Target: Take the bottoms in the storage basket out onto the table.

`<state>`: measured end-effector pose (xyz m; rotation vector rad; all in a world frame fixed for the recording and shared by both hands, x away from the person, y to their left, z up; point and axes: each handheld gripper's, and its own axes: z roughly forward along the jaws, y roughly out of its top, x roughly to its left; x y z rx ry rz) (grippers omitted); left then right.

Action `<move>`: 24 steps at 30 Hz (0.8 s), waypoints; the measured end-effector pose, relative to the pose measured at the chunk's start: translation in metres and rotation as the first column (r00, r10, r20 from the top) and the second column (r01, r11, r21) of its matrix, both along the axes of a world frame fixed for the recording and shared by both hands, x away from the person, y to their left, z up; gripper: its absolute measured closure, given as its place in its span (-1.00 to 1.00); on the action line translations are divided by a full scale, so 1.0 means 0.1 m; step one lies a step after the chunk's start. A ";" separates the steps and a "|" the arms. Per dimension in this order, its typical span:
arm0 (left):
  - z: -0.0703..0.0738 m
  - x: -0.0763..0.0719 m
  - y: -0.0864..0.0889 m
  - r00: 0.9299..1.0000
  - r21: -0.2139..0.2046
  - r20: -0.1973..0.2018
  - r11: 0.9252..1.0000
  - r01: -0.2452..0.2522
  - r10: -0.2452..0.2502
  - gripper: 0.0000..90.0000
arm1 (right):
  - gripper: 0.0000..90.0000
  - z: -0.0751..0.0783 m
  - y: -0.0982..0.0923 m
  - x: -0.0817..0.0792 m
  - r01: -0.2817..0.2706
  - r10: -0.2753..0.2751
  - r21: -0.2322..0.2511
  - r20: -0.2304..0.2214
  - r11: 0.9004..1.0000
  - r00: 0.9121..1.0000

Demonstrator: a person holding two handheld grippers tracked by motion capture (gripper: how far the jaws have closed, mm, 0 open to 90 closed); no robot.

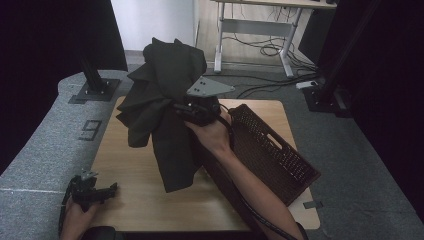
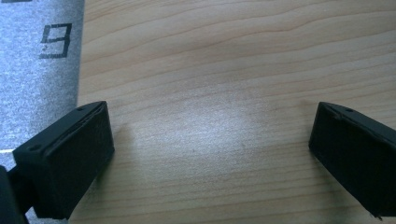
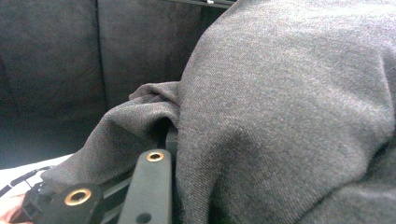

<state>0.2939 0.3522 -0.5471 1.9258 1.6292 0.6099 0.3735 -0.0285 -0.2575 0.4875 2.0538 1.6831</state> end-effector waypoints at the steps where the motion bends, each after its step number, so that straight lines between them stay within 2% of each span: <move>1: 0.00 0.00 0.00 1.000 0.000 0.000 1.000 -0.001 0.001 -1.00 | 0.47 -0.01 0.02 0.00 -0.004 0.004 0.002 -0.001 1.000 1.000; 17: 0.00 -0.02 0.03 1.000 -0.002 -0.002 1.000 -0.004 0.004 -1.00 | 0.47 -0.11 0.29 -0.07 -0.060 0.060 0.010 0.003 0.998 0.998; 24: 0.00 -0.02 0.05 1.000 0.000 -0.001 1.000 -0.005 0.005 -1.00 | 0.47 -0.27 0.39 -0.07 -0.084 0.084 0.013 -0.008 0.996 0.996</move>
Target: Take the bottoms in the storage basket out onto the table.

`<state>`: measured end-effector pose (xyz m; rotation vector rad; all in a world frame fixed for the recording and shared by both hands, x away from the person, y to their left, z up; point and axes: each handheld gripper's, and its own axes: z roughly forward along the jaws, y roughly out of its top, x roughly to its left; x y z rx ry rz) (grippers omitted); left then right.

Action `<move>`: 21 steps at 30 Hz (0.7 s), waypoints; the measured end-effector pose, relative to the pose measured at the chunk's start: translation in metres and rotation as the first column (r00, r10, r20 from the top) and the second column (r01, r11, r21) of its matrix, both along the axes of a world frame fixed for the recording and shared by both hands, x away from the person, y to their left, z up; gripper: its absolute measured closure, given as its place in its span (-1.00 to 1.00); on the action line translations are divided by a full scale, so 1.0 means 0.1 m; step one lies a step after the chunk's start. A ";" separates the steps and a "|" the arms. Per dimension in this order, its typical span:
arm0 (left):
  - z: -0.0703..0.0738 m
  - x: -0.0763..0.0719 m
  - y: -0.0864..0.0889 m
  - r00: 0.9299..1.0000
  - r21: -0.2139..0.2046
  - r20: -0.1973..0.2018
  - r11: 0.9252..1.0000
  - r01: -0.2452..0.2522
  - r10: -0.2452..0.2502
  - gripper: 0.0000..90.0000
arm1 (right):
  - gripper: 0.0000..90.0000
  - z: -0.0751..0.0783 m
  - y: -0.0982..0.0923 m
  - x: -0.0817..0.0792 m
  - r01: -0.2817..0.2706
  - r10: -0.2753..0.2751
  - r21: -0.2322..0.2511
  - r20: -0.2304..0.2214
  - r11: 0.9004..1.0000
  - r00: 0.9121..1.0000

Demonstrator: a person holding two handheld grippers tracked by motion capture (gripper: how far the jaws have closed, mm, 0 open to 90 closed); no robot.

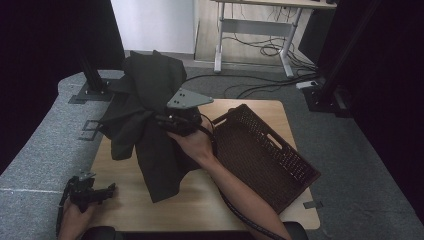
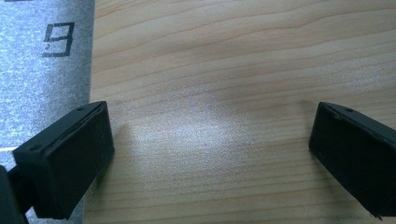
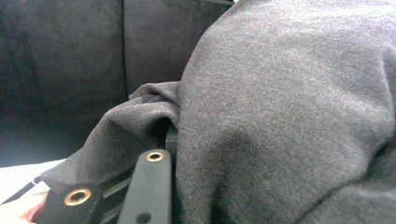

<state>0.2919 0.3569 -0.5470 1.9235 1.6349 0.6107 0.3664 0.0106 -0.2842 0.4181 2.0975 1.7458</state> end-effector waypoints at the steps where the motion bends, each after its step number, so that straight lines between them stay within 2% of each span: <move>1: 0.00 0.00 0.00 1.000 0.000 0.000 1.000 0.000 0.000 -1.00 | 0.47 -0.02 0.01 0.00 -0.003 0.003 -0.001 -0.003 1.000 1.000; 16: 0.00 0.00 0.00 1.000 0.000 0.001 1.000 0.000 0.000 -1.00 | 0.47 -0.33 0.11 -0.01 -0.033 0.033 -0.010 -0.021 0.999 0.999; 21: 0.00 0.00 0.00 1.000 -0.001 0.001 1.000 -0.001 0.001 -1.00 | 0.47 -0.53 0.12 0.00 -0.035 0.034 -0.019 -0.049 0.999 0.998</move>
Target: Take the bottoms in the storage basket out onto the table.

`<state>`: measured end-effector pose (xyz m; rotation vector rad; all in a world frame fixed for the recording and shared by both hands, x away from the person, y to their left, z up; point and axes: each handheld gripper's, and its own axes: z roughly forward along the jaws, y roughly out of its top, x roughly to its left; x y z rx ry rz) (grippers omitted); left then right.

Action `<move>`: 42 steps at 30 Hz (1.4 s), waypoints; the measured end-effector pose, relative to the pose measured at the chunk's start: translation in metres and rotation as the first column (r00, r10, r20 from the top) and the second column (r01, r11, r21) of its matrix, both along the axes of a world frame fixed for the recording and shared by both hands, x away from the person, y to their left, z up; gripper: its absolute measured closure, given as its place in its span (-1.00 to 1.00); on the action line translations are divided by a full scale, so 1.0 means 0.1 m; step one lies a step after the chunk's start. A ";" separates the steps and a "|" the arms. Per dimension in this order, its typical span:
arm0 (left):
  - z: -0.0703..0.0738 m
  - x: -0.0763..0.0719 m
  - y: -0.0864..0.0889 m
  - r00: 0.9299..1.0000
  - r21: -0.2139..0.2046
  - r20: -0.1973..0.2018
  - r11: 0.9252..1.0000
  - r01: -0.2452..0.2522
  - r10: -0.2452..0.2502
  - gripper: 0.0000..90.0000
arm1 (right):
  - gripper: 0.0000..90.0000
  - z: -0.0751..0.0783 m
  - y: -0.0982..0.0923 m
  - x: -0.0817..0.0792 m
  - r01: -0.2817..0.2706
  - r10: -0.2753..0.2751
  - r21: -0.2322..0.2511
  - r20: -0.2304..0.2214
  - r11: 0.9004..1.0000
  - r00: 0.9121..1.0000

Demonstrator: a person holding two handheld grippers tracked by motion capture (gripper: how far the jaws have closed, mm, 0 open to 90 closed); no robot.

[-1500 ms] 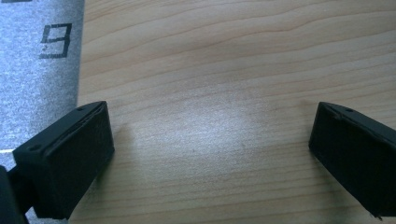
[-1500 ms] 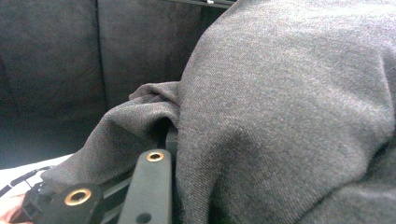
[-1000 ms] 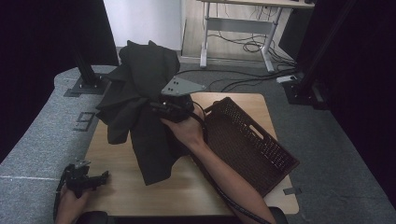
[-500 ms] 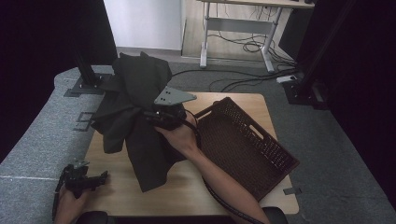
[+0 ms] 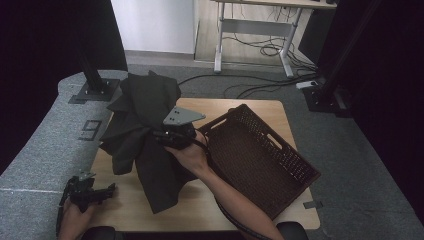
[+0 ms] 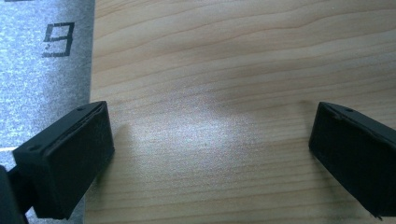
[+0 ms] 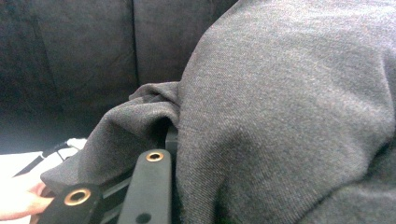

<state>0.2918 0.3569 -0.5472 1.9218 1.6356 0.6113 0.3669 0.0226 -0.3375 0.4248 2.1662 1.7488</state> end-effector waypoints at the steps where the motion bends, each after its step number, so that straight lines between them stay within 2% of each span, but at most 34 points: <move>1: 0.00 0.00 0.00 1.000 0.001 -0.001 1.000 0.001 -0.001 -1.00 | 0.47 -0.03 0.00 0.01 0.001 -0.001 -0.001 -0.004 1.000 1.000; 11: 0.00 0.00 0.00 1.000 0.001 -0.001 1.000 0.001 -0.001 -1.00 | 0.47 -0.30 -0.01 0.05 0.018 -0.018 -0.012 -0.041 1.000 0.999; 17: 0.00 0.00 0.00 1.000 0.001 -0.001 1.000 0.001 -0.001 -1.00 | 0.47 -0.52 -0.03 0.10 0.027 -0.029 -0.022 -0.091 0.999 0.995; 26: 0.00 0.00 0.00 1.000 0.001 0.001 1.000 0.000 0.000 -1.00 | 0.46 -0.73 -0.02 0.15 0.036 -0.041 -0.044 -0.119 0.998 0.992; 29: 0.00 0.00 0.00 1.000 0.001 0.001 1.000 0.000 0.000 -1.00 | 0.46 -0.85 -0.02 0.17 0.038 -0.045 -0.053 -0.136 0.998 0.990; 34: 0.00 0.00 0.00 1.000 0.001 0.001 1.000 -0.001 0.001 -1.00 | 0.45 -0.94 -0.02 0.19 0.034 -0.041 -0.049 -0.154 0.998 0.987; 41: 0.00 0.00 0.00 1.000 0.000 0.002 1.000 -0.003 0.003 -1.00 | 0.45 -1.10 0.01 0.19 0.033 -0.046 -0.089 -0.156 0.995 0.987; 42: 0.00 0.00 0.00 1.000 0.001 0.002 1.000 -0.002 0.002 -1.00 | 0.44 -1.18 0.01 0.21 0.033 -0.049 -0.094 -0.168 0.995 0.985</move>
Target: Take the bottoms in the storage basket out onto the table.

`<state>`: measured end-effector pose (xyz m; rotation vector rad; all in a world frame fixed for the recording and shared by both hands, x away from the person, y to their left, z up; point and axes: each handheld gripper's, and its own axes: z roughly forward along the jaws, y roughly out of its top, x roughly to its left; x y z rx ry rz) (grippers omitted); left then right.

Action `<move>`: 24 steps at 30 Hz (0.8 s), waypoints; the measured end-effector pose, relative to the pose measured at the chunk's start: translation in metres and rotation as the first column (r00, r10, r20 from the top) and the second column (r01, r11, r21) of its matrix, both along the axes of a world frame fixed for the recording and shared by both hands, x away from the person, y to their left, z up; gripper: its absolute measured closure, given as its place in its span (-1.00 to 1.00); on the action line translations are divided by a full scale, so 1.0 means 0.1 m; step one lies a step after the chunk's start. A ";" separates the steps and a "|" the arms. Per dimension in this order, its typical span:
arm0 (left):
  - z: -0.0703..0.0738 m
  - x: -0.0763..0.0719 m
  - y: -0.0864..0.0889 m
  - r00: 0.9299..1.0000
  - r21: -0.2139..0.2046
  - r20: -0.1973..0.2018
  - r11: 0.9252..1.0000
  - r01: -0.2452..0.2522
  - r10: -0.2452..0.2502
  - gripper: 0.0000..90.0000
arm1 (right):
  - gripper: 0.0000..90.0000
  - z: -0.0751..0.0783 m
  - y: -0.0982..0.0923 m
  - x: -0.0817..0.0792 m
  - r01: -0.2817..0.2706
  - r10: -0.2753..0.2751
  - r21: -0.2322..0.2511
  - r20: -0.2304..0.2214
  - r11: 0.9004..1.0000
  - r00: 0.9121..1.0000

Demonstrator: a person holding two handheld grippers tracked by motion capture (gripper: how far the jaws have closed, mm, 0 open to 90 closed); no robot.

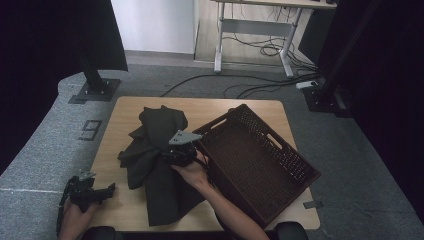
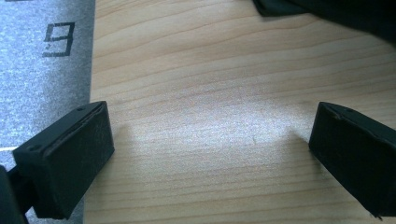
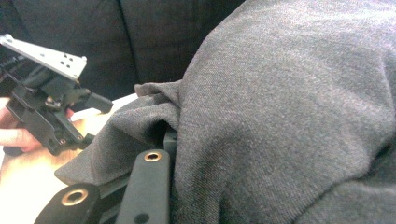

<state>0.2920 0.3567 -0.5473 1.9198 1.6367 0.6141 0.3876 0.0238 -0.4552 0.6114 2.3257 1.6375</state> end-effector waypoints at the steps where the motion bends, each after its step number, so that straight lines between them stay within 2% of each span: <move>1: 0.00 0.00 0.00 1.000 0.000 0.000 1.000 0.000 0.000 -1.00 | 0.44 -0.02 0.00 0.01 -0.001 0.001 -0.001 -0.006 1.000 1.000; 6: 0.00 0.00 0.00 1.000 -0.001 0.001 1.000 -0.003 0.003 -1.00 | 0.43 -0.15 0.02 0.02 -0.002 0.002 -0.007 -0.022 1.000 1.000; 15: 0.00 0.00 -0.01 1.000 -0.003 0.001 1.000 -0.006 0.006 -1.00 | 0.36 -0.24 0.03 0.03 0.003 -0.004 -0.026 -0.016 1.000 1.000; 21: 0.00 0.00 -0.01 1.000 -0.003 0.001 1.000 -0.007 0.007 -1.00 | 0.23 -0.35 0.04 0.06 0.010 -0.012 -0.039 -0.036 0.999 0.999; 24: 0.00 0.00 -0.01 1.000 -0.002 0.001 1.000 -0.006 0.006 -1.00 | 0.16 -0.37 0.05 0.06 0.006 -0.007 -0.053 -0.027 0.999 1.000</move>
